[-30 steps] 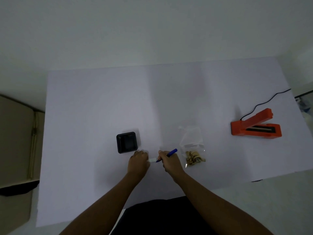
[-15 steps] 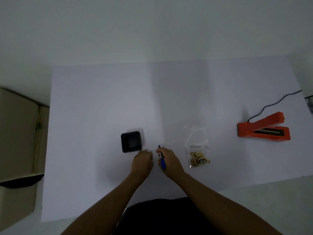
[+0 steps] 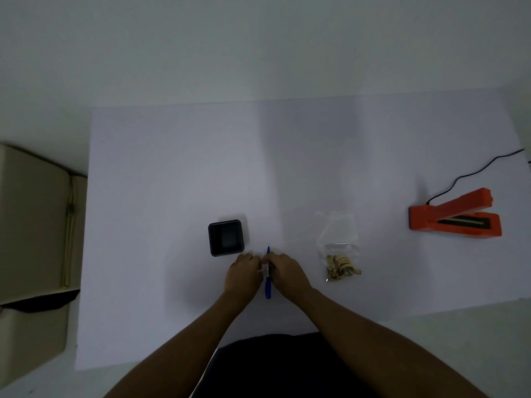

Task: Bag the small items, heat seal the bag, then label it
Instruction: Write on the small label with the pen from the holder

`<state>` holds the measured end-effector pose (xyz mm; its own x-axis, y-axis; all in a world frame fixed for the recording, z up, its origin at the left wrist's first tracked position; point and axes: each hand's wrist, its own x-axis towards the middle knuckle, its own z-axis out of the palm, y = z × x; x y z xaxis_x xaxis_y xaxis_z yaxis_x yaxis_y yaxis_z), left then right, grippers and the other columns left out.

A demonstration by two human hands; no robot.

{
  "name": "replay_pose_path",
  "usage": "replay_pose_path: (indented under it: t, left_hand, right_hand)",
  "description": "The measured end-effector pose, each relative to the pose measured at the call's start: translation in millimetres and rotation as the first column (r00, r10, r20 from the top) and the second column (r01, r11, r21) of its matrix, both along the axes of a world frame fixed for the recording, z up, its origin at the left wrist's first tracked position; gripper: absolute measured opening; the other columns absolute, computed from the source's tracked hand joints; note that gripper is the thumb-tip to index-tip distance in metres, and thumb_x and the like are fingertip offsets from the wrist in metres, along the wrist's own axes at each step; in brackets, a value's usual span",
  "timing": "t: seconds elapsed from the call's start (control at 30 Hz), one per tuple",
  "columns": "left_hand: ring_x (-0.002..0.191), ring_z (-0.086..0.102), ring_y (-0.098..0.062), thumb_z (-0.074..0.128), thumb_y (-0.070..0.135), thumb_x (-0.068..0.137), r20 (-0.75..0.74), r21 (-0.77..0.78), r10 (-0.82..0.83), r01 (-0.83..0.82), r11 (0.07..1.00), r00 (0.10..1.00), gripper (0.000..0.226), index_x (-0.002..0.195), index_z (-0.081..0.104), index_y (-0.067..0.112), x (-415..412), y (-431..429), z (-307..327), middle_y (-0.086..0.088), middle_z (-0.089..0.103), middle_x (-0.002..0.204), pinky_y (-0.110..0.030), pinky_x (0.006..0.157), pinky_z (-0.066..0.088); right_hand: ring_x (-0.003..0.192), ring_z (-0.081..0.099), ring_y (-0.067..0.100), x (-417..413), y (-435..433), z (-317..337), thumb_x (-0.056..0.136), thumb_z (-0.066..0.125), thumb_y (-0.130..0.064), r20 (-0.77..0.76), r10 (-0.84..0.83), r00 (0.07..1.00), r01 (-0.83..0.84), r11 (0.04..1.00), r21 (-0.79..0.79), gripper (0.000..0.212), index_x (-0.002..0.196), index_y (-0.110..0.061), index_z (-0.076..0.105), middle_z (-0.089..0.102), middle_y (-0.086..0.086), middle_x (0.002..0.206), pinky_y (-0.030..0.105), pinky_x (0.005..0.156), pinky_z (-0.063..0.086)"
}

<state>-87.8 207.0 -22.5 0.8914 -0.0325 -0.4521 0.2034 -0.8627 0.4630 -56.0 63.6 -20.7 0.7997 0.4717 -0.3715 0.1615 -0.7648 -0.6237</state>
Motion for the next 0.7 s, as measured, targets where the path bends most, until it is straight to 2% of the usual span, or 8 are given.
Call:
replay_pose_path:
  t: [0.17,0.27,0.37,0.43,0.5,0.6,0.67,0.7]
  left_hand:
    - [0.055,0.051,-0.012,0.06,0.015,0.088,-0.128,-0.189,0.331,-0.351,0.917,0.935,0.021,0.068,0.054,0.01,4,-1,8,0.0,0.054,0.062,-0.033,0.058,0.05]
    - [0.046,0.044,-0.01,0.057,0.019,0.093,-0.26,-0.202,0.444,-0.498,0.843,0.857,0.037,0.058,0.049,0.009,13,-1,11,-0.001,0.049,0.052,-0.03,0.054,0.047]
    - [0.05,0.052,-0.014,0.057,0.029,0.094,-0.519,-0.181,0.494,-0.654,0.734,0.698,0.037,0.075,0.066,0.0,24,0,15,-0.005,0.064,0.064,-0.024,0.049,0.047]
    - [0.053,0.052,-0.015,0.06,0.023,0.092,-0.686,-0.195,0.478,-0.772,0.605,0.548,0.027,0.09,0.069,-0.003,29,2,18,-0.008,0.067,0.073,-0.023,0.047,0.044]
    - [0.051,0.047,-0.014,0.062,0.012,0.088,-0.754,-0.226,0.435,-0.816,0.532,0.492,0.018,0.095,0.068,-0.004,33,4,21,-0.01,0.066,0.076,-0.023,0.047,0.042]
    - [0.054,0.049,-0.013,0.064,0.011,0.089,-0.715,-0.261,0.456,-0.807,0.529,0.53,0.013,0.091,0.067,-0.001,34,6,19,-0.008,0.066,0.075,-0.022,0.049,0.044]
    - [0.059,0.054,-0.012,0.061,0.013,0.092,-0.627,-0.289,0.47,-0.745,0.601,0.622,0.016,0.09,0.069,-0.001,33,5,15,-0.007,0.067,0.078,-0.02,0.051,0.045]
    - [0.059,0.056,-0.011,0.059,0.013,0.093,-0.587,-0.303,0.465,-0.713,0.632,0.662,0.017,0.091,0.07,0.0,32,4,14,-0.006,0.068,0.078,-0.019,0.051,0.045]
  right_hand:
    - [0.066,0.048,0.01,0,-3,2,0.079,0.054,0.006,0.08,-0.047,0.996,0.04,0.995,0.093,0.028,0.102,-0.006,0.067,0.062,0.014,0.076,0.016,0.058,0.033]
    - [0.066,0.049,0.01,1,-4,0,0.078,0.058,0.011,0.101,-0.074,0.992,0.064,0.993,0.101,0.03,0.1,-0.007,0.067,0.064,0.013,0.076,0.015,0.059,0.034]
    - [0.066,0.052,0.012,2,-4,-1,0.077,0.056,0.011,0.116,-0.105,0.988,0.091,0.988,0.121,0.031,0.098,-0.01,0.066,0.064,0.01,0.076,0.017,0.058,0.039]
    - [0.067,0.057,0.016,4,-5,-1,0.077,0.054,0.01,0.12,-0.114,0.986,0.096,0.984,0.152,0.032,0.098,-0.012,0.064,0.064,0.01,0.078,0.021,0.06,0.044]
    - [0.07,0.059,0.018,4,-7,-2,0.077,0.054,0.007,0.126,-0.112,0.986,0.089,0.98,0.179,0.032,0.1,-0.015,0.062,0.065,0.01,0.081,0.024,0.063,0.048]
    - [0.082,0.056,0.015,2,-4,0,0.081,0.063,-0.002,0.092,-0.198,0.976,0.178,0.964,0.196,0.026,0.104,-0.014,0.061,0.062,0.002,0.093,0.027,0.072,0.049]
    - [0.075,0.05,0.008,8,7,15,0.09,0.064,-0.017,-0.027,-0.378,0.926,0.367,0.879,0.304,0.008,0.091,-0.013,0.058,0.056,-0.004,0.084,0.021,0.068,0.044]
    - [0.067,0.047,0.007,11,14,23,0.095,0.059,-0.024,-0.127,-0.468,0.875,0.48,0.802,0.355,0.019,0.082,-0.011,0.055,0.053,-0.004,0.075,0.021,0.063,0.041]
